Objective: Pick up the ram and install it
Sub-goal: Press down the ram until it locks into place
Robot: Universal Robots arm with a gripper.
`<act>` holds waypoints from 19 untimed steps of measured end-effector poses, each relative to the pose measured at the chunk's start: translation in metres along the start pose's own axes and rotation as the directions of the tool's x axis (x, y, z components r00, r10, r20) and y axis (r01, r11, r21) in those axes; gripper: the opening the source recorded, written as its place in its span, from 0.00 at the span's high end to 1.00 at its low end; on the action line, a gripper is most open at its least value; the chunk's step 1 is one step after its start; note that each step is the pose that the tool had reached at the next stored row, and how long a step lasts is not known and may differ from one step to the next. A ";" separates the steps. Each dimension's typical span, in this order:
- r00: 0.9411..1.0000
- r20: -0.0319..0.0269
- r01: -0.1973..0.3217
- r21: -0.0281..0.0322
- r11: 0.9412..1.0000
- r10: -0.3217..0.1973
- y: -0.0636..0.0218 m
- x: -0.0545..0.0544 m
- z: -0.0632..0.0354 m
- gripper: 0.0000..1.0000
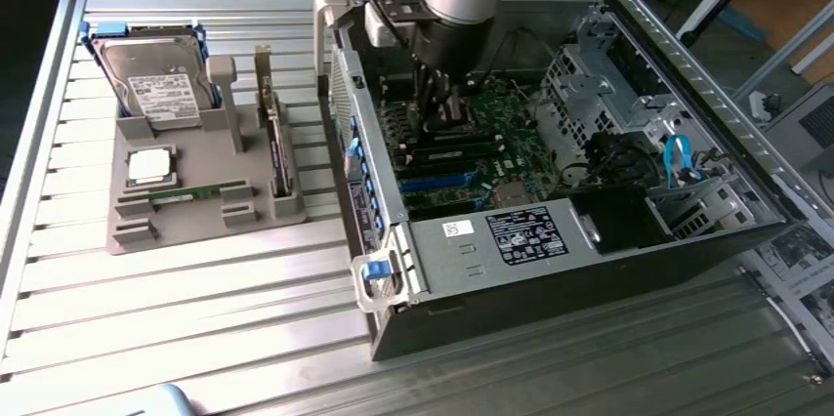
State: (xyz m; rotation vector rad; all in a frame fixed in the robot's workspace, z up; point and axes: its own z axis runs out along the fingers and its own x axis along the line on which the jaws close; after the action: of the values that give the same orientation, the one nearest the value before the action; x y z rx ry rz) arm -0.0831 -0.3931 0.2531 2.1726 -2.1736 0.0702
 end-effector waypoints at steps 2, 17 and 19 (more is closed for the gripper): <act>1.000 0.000 0.000 0.000 1.000 0.000 -0.0048 0.000 -0.0013 0.89; 1.000 0.001 0.001 -0.006 1.000 -0.001 -0.0666 0.000 -0.0042 0.89; 1.000 0.001 0.000 -0.006 1.000 0.000 -0.0716 0.000 -0.0051 0.89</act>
State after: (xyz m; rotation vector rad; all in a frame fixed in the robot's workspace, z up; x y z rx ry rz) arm -0.0114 -0.3931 0.2571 2.1704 -2.1710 0.0619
